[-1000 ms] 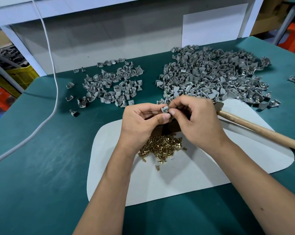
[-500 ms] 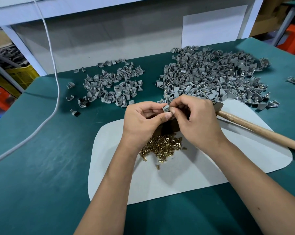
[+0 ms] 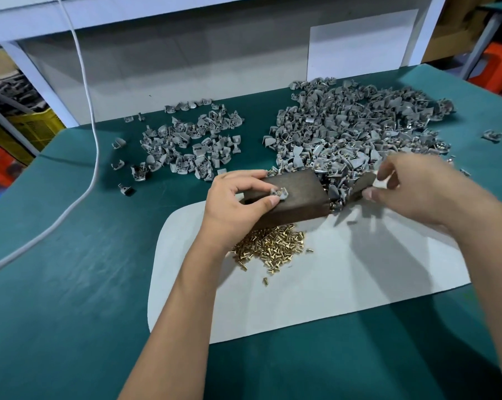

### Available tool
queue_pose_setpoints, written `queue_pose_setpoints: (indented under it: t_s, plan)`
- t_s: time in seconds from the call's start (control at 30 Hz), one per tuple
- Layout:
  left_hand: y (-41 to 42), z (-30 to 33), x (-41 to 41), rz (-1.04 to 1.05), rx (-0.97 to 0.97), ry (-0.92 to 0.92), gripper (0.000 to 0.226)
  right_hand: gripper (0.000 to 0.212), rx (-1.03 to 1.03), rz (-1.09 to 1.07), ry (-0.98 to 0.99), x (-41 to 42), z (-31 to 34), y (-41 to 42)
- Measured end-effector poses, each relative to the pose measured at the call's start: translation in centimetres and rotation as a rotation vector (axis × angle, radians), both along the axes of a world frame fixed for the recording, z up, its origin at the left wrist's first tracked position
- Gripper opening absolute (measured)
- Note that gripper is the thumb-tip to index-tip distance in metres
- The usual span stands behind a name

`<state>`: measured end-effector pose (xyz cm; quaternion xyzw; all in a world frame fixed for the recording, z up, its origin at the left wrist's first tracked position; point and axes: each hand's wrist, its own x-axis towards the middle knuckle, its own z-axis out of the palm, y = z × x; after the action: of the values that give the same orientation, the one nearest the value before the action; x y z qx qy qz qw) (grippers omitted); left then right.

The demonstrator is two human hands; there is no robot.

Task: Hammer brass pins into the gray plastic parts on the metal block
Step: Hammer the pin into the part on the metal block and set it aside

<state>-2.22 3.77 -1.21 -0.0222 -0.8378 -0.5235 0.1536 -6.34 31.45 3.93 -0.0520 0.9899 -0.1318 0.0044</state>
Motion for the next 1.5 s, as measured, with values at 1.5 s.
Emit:
queue_pose_setpoints:
  t_s: [1.5]
  plan:
    - [-0.1, 0.7, 0.3, -0.024, 0.107, -0.105, 0.012, 0.033, 0.018, 0.294, 0.421, 2.0, 3.0, -9.1]
